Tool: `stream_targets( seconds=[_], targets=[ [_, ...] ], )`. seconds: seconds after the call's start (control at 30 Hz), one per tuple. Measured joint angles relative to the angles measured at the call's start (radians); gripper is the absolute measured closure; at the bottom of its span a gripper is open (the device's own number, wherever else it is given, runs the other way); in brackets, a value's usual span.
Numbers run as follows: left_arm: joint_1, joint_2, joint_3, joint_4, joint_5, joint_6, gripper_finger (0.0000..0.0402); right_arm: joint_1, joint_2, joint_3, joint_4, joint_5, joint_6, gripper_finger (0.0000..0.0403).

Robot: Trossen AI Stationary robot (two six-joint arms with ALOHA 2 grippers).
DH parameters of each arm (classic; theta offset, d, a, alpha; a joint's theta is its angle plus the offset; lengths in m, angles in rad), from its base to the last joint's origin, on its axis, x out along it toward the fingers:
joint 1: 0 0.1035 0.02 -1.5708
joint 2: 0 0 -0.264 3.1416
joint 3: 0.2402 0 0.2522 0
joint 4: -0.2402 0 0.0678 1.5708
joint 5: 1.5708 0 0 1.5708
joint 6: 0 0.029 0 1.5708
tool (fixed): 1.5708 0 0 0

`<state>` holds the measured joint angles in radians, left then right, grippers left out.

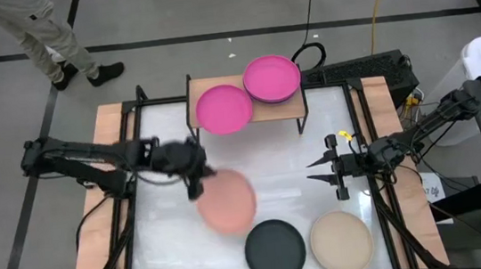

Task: Place and stack plates onto a shelf
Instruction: Stack the light pink plate on top of the pink plate on the shelf

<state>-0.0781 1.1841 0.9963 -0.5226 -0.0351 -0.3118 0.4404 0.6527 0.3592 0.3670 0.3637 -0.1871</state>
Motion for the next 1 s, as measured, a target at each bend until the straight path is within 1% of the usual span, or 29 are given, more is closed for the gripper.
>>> stream_targets(
  seconds=[0.1,0.2,0.3,0.4,0.53,0.7,0.83,1.0],
  targets=[
    [0.114,0.003,0.071,-0.01,-0.008,0.046,0.0391,0.0,0.0,0.0,-0.001,0.0,0.0,0.0289],
    [0.236,0.03,0.153,-0.011,-0.004,0.08,0.0391,0.0,0.0,0.0,-0.001,0.0,0.0,0.0289],
    [0.359,0.063,0.24,-0.067,0.04,0.124,0.0391,0.0,0.0,0.0,-0.001,0.0,0.0,0.0289],
    [0.489,0.104,0.321,-0.111,0.096,0.127,0.0391,0.0,0.0,0.0,0.0,0.0,0.001,0.0289],
    [0.635,0.183,0.387,-0.166,0.169,0.127,0.0391,0.0,0.0,0.0,-0.001,0.0,0.005,0.0289],
    [0.768,0.266,0.411,-0.165,0.273,0.127,0.0391,0.0,0.0,0.0,-0.007,0.0,0.015,0.0289],
    [0.836,0.307,0.411,-0.165,0.302,0.129,0.039,0.0,0.0,0.0,-0.006,0.0,0.018,0.0289],
    [0.884,0.318,0.411,-0.164,0.308,0.166,0.0354,0.0,0.0,0.0,-0.009,0.0,0.017,0.0289]
  ],
)
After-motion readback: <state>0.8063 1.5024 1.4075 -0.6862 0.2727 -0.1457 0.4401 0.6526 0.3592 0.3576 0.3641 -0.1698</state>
